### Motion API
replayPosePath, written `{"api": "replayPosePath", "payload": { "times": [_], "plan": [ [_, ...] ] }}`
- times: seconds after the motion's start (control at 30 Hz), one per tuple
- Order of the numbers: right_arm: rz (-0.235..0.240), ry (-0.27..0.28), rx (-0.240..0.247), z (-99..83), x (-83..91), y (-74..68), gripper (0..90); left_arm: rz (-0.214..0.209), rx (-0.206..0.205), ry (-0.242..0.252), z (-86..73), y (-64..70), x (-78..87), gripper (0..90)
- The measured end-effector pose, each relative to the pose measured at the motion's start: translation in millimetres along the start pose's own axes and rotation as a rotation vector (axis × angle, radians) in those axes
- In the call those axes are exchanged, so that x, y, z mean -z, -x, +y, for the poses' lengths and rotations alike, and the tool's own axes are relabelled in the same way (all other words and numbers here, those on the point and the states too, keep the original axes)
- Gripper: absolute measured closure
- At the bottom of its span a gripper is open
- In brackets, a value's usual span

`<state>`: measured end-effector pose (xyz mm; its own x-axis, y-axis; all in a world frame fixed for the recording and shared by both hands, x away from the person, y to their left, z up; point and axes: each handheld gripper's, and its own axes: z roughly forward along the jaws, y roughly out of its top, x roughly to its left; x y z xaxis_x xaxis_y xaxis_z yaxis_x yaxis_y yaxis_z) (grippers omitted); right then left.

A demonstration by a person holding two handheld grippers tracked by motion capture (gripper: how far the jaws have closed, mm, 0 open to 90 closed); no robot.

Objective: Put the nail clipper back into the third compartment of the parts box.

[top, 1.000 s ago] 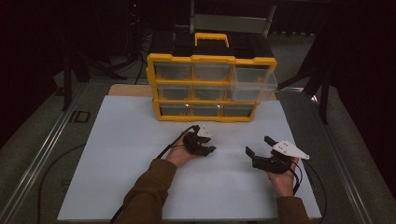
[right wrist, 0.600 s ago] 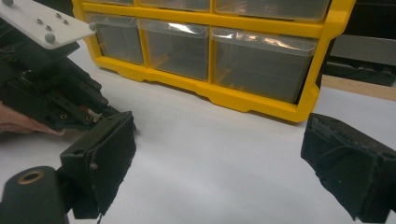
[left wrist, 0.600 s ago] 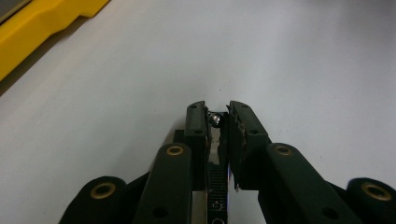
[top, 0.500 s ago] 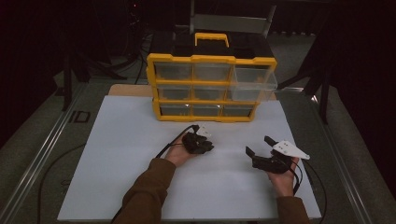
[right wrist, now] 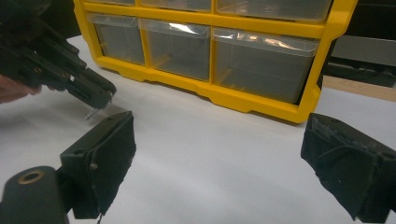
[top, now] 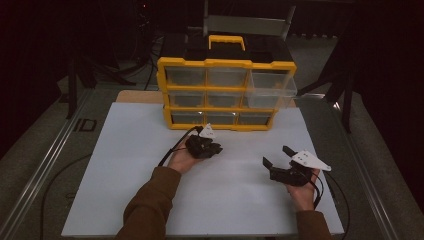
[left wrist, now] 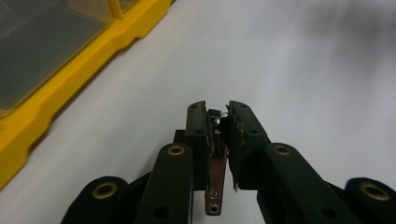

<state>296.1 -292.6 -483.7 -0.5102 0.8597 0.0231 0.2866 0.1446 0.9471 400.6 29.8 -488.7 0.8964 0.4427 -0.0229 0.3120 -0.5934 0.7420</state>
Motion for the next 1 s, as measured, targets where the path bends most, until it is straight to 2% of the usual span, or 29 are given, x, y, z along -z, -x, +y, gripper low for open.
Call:
{"api": "replayPosePath", "payload": {
  "times": [0.5, 1.0],
  "plan": [
    [0.008, 0.005, 0.003, 0.0, -0.3, -1.5, 9.7, 0.036, 0.018, 0.05, 3.9, -7.2, 28.5, 80.8],
    [0.024, 0.024, 0.011, 1.0, 1.1, -3.0, 9.6, 0.073, 0.028, 0.076, 7.7, -12.4, 53.3, 80.8]
  ]
}}
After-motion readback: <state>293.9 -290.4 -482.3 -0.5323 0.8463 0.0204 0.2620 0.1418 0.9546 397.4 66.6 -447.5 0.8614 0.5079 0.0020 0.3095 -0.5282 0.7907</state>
